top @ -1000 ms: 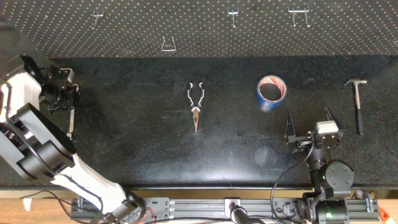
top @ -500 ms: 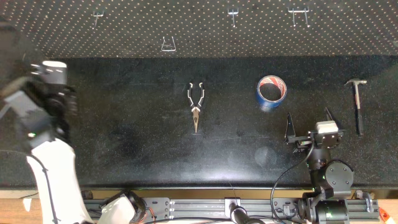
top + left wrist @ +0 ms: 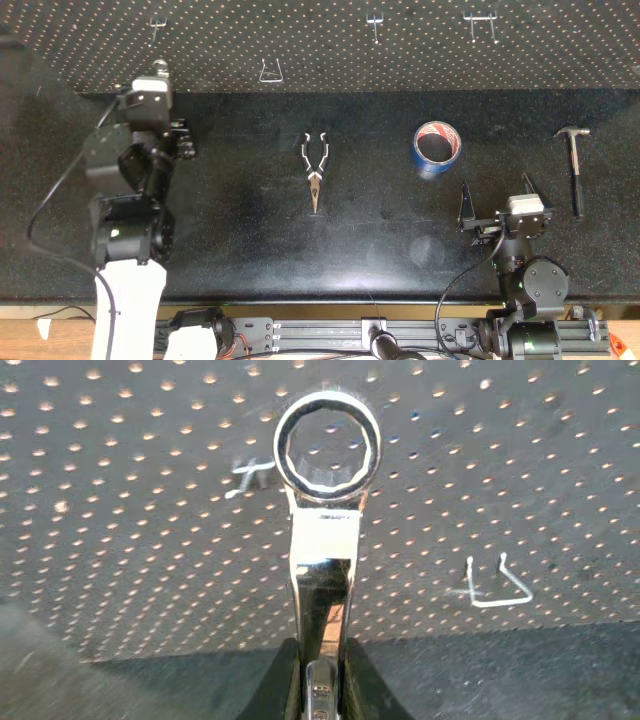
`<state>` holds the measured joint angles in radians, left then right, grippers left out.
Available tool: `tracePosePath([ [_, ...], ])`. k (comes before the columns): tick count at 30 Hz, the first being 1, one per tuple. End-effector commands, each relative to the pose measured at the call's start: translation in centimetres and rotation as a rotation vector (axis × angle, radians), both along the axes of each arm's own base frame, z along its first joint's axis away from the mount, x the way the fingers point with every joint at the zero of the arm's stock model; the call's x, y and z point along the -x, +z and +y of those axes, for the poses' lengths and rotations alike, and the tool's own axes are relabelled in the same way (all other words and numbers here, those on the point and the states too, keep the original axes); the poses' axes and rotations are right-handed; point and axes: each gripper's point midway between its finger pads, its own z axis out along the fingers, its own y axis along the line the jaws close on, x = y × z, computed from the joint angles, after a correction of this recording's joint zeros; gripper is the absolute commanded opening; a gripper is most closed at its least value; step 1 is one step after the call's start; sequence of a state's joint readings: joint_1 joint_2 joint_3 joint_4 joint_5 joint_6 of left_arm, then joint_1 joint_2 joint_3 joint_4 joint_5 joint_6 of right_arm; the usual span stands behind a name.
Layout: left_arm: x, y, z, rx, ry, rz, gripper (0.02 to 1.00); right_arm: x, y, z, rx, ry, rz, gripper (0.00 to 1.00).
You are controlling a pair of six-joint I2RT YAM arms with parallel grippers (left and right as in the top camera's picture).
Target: Place Tools Onto Pegboard
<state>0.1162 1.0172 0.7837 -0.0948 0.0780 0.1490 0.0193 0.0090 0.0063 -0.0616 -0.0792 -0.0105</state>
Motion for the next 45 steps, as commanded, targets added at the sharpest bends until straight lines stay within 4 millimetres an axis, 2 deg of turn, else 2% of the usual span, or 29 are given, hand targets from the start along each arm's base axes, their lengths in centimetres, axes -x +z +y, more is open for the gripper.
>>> tracePosePath([
  [1,-1.3,-1.8,0.7,0.064,0.065,0.033,0.029,0.0,-0.1,-0.3,0.013,-0.013,-0.001,0.976],
  [8,-1.8,-2.4,1.6,0.085,0.124,0.038,0.029,0.0,-0.1,-0.3,0.013,-0.013,-0.001,0.976],
  [16,-3.3,-4.4,1.8,0.088,0.127,0.112,0.029,0.0,-0.1,-0.3,0.013,-0.013,0.000,0.976],
  [24,-4.4,-3.2,3.9,0.091,0.173,0.106,0.029,0.0,-0.1,-0.3,0.013,-0.013,-0.001,0.976],
  [45,-4.8,-2.9,4.2,0.091,0.179,0.101,0.027,0.0,-0.1,-0.3,0.013,-0.013,-0.001,0.976],
])
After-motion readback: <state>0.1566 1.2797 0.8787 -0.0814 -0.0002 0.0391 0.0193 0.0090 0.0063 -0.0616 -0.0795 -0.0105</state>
